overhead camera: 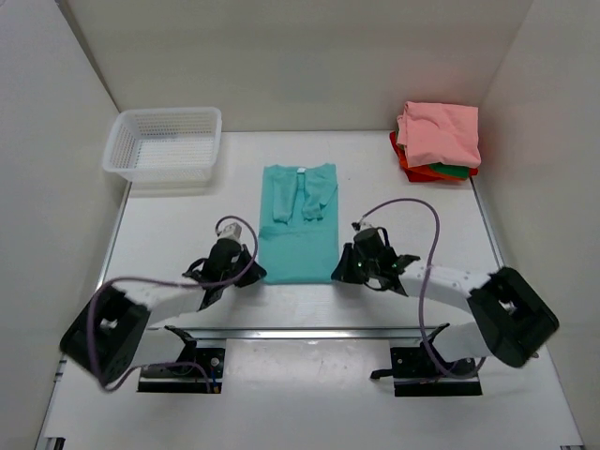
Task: Fold and stack the t-shirts
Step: Grab one side of the 2/3 rectangular tshirt with both arms, then fold the long partially folded tshirt into a neat square
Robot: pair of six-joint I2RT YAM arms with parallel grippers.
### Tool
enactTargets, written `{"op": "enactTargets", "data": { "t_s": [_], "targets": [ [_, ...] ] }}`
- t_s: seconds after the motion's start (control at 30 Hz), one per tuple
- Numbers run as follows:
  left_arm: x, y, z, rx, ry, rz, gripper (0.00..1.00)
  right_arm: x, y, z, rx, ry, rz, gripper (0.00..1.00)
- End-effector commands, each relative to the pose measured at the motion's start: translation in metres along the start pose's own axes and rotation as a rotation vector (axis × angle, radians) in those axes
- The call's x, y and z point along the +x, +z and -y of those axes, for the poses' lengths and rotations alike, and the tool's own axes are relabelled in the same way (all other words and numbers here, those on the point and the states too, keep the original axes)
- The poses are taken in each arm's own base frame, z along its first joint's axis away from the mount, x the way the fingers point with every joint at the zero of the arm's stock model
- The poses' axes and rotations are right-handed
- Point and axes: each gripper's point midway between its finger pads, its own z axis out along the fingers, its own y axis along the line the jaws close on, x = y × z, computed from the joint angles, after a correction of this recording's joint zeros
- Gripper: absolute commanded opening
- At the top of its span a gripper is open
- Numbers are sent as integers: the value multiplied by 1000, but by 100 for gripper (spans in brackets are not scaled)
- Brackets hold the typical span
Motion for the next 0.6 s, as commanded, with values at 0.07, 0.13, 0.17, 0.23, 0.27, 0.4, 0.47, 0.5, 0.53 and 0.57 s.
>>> {"op": "enactTargets", "data": {
  "t_s": [0.07,0.13,0.17,0.23,0.27,0.4,0.47,0.5,0.53,0.57],
  "targets": [
    [40,-54,-19,-6,6,-22,0,50,-35,10,14,-65,-45,0],
    [47,-62,-20,44,-32,-13,0,71,-44,2,-60,-76,-97,0],
    [48,-66,-22,60,-48,-2,0,77,-48,1,-85,-63,-123,0],
    [50,-72,-15,106,-50,-1,0,84,-54,-5,-130,-75,-153,0],
    [50,-73,-13,121,-57,1,0,85,-56,-8,-142,-72,-163,0],
    [32,-82,12,182,-64,-7,0,62,-67,-31,-196,-104,-147,0],
    [18,-85,23,186,-44,10,0,48,-72,-35,-203,-96,-143,0],
    [6,-87,31,192,-41,27,0,31,-75,-42,-221,-98,-111,0],
    [-5,-90,38,202,-38,46,0,28,-76,-43,-227,-105,-124,0],
    [-13,-88,37,194,-49,56,0,14,-79,-45,-234,-107,-106,0]
  ]
}}
